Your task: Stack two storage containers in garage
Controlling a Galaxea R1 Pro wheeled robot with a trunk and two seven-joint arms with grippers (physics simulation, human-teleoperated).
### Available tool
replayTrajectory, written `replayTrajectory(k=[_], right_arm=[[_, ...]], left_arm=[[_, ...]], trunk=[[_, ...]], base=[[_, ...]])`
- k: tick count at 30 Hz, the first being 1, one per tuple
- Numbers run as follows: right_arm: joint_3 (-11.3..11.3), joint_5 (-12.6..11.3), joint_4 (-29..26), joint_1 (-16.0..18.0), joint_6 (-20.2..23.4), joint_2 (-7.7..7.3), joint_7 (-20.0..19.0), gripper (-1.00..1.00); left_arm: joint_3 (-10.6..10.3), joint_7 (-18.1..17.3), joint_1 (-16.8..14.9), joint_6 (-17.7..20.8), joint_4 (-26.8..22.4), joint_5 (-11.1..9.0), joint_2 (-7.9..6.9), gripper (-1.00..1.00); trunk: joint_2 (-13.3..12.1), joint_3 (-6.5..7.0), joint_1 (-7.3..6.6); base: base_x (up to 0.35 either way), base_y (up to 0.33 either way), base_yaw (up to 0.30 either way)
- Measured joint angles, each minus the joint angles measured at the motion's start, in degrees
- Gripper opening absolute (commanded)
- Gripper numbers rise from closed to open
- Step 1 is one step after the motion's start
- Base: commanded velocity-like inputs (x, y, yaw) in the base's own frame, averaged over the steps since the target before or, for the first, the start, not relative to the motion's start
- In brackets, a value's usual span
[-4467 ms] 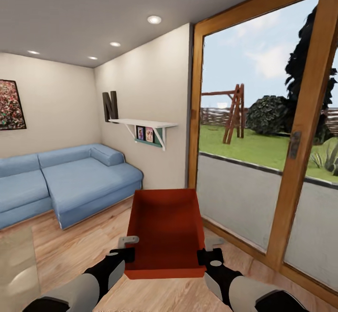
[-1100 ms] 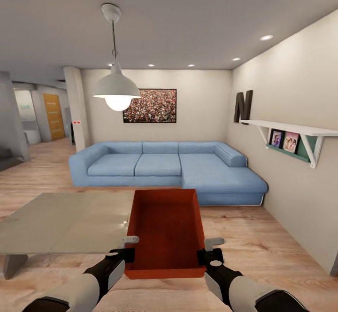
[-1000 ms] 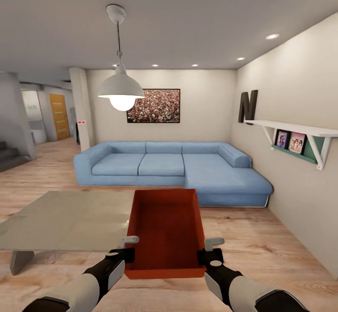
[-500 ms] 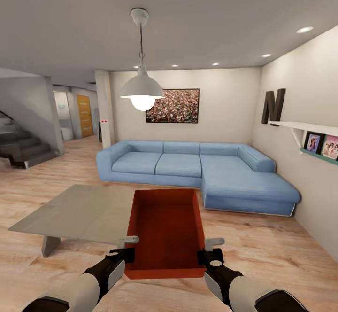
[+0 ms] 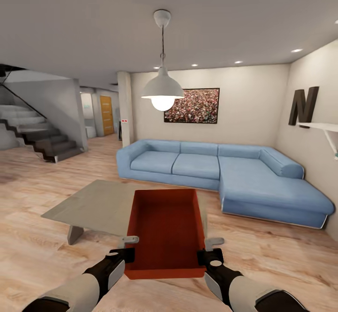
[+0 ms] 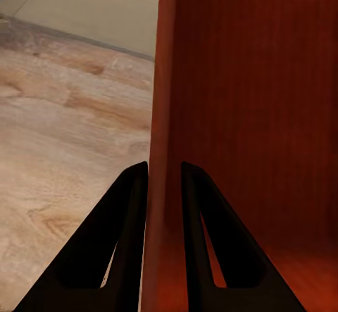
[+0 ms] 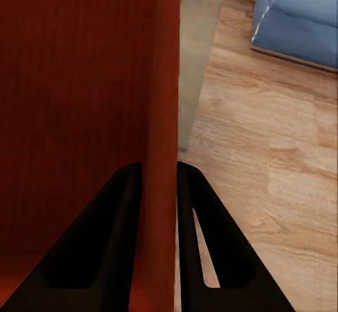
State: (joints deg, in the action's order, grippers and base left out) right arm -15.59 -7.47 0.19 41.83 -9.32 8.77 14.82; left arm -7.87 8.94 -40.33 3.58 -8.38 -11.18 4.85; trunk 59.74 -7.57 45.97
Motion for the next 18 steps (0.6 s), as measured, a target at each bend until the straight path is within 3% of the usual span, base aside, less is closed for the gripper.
replayTrajectory(k=[18], right_arm=[[0.07, 0.09, -0.01, 0.00, 0.02, 0.00, 0.02, -1.00]], left_arm=[[-0.02, 0.01, 0.00, 0.07, -0.05, 0.00, 0.00, -1.00]], trunk=[[0.00, 0.00, 0.00]], base=[[0.000, 0.000, 0.269]])
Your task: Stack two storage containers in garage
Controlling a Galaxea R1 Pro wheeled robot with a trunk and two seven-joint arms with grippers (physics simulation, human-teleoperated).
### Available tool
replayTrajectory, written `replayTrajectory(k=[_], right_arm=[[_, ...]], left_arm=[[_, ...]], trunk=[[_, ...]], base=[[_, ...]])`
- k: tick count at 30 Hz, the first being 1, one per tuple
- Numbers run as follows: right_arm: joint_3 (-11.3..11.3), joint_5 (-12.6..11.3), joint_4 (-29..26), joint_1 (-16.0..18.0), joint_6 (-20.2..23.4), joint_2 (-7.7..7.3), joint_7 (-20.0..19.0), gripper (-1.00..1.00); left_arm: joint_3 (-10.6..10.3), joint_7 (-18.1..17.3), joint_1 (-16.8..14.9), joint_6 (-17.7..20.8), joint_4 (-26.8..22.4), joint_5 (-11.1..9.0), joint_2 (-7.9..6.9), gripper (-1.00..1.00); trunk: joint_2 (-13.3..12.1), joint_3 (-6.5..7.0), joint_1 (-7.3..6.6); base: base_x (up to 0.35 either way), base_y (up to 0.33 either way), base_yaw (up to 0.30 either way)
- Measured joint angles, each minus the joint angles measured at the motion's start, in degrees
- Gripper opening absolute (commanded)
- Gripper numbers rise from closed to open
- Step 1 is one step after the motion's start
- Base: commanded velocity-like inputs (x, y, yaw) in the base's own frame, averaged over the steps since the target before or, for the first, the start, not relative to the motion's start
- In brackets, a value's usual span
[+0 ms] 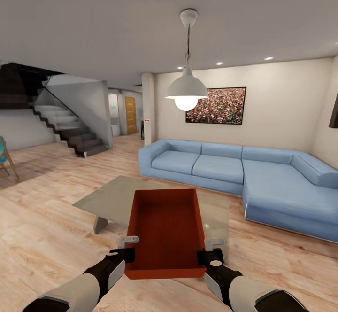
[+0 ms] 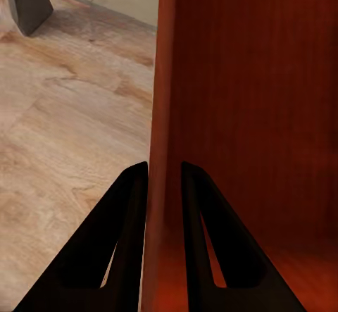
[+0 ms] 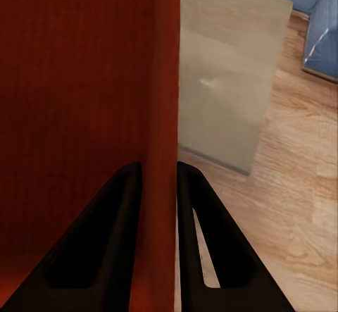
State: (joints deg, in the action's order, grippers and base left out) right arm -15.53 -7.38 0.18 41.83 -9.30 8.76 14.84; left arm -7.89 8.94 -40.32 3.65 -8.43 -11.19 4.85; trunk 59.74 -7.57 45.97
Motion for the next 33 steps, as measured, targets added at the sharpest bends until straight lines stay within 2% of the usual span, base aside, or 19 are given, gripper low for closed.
replayTrajectory(k=[33], right_arm=[[0.04, 0.02, 0.01, 0.00, -0.02, 0.00, -0.02, -1.00]], left_arm=[[0.03, 0.00, 0.00, -0.02, 0.02, 0.02, 0.00, -1.00]], trunk=[[0.00, 0.00, 0.00]], base=[[0.000, 0.000, 0.269]])
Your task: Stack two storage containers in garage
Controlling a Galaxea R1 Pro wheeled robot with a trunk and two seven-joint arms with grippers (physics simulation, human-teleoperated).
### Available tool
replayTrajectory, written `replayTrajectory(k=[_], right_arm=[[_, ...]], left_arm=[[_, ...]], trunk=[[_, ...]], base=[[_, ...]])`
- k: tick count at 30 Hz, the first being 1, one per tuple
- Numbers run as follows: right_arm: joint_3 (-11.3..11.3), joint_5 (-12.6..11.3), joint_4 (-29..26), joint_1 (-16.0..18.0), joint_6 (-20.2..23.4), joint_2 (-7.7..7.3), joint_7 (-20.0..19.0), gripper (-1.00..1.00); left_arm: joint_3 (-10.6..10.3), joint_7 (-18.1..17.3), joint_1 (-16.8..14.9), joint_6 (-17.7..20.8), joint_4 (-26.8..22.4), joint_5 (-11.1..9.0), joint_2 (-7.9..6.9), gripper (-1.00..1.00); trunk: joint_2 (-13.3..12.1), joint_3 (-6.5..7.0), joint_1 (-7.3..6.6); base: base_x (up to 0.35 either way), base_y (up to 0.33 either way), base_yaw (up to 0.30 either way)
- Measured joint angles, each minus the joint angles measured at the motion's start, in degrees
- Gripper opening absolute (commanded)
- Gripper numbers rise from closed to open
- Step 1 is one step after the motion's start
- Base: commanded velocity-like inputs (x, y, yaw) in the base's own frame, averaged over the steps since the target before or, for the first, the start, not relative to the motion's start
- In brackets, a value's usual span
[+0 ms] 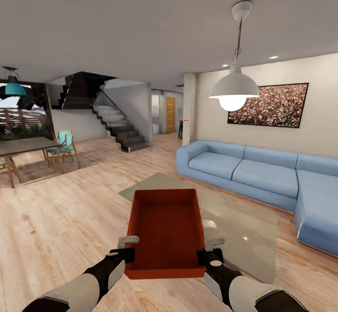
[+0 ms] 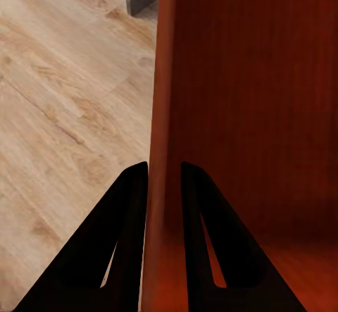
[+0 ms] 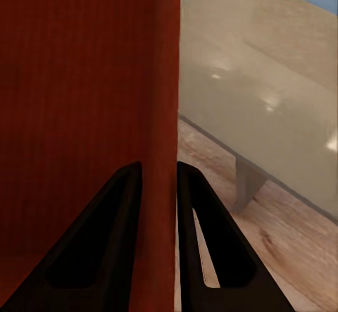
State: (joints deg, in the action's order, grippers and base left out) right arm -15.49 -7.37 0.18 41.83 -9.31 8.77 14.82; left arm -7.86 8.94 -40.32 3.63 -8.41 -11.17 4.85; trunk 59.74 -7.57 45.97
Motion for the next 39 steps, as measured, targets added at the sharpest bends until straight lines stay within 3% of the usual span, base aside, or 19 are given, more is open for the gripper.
replayTrajectory(k=[39], right_arm=[[0.05, -0.01, 0.01, 0.00, 0.00, -0.01, -0.03, -1.00]], left_arm=[[-0.04, 0.04, 0.00, 0.09, -0.06, 0.00, 0.01, -1.00]], trunk=[[0.00, 0.00, 0.00]], base=[[0.000, 0.000, 0.269]])
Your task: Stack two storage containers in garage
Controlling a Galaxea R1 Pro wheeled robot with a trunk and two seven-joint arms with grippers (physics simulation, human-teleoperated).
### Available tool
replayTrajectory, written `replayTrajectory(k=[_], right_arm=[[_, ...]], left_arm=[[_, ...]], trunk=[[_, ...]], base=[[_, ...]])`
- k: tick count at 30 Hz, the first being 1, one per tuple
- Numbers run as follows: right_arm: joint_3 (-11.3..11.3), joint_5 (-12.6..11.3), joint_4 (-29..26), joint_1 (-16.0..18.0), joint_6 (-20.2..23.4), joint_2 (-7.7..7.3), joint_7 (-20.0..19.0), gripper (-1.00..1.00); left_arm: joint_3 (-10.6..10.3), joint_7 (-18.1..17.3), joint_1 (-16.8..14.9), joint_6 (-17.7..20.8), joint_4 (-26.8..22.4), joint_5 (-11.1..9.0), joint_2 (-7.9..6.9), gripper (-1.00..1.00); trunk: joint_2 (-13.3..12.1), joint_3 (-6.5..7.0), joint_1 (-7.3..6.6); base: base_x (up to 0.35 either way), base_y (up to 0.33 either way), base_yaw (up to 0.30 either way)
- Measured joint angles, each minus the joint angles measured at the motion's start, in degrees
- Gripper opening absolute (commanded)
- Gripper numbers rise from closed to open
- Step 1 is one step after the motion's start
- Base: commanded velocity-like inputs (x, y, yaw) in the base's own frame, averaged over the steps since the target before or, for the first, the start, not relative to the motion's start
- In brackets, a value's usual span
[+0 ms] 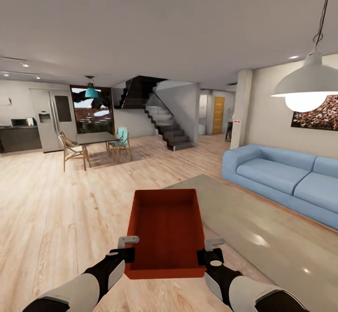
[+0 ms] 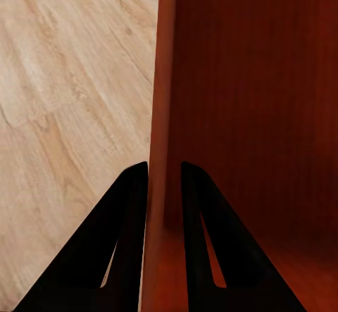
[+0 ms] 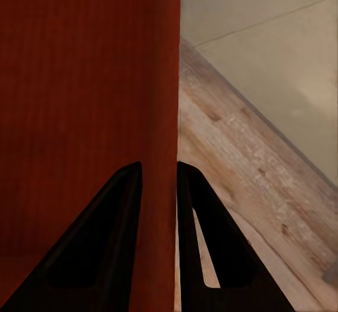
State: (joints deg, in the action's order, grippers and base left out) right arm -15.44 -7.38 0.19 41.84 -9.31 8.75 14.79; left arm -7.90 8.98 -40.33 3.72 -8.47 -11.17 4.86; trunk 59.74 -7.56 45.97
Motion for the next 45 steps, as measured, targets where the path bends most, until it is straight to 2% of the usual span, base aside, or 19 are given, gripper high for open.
replayTrajectory(k=[19, 45], right_arm=[[0.06, 0.09, -0.01, -0.01, -0.02, 0.01, 0.01, -1.00], [0.08, 0.25, -0.03, -0.03, -0.10, -0.01, 0.05, -1.00]], left_arm=[[-0.03, 0.00, -0.01, -0.02, 0.00, 0.00, -0.01, -1.00], [0.00, -0.04, -0.01, -0.28, 0.13, -0.04, 0.01, -1.00]], trunk=[[0.00, 0.00, -0.02], [0.01, 0.00, -0.03]], base=[[0.022, 0.000, 0.258], [0.293, 0.046, 0.009]])
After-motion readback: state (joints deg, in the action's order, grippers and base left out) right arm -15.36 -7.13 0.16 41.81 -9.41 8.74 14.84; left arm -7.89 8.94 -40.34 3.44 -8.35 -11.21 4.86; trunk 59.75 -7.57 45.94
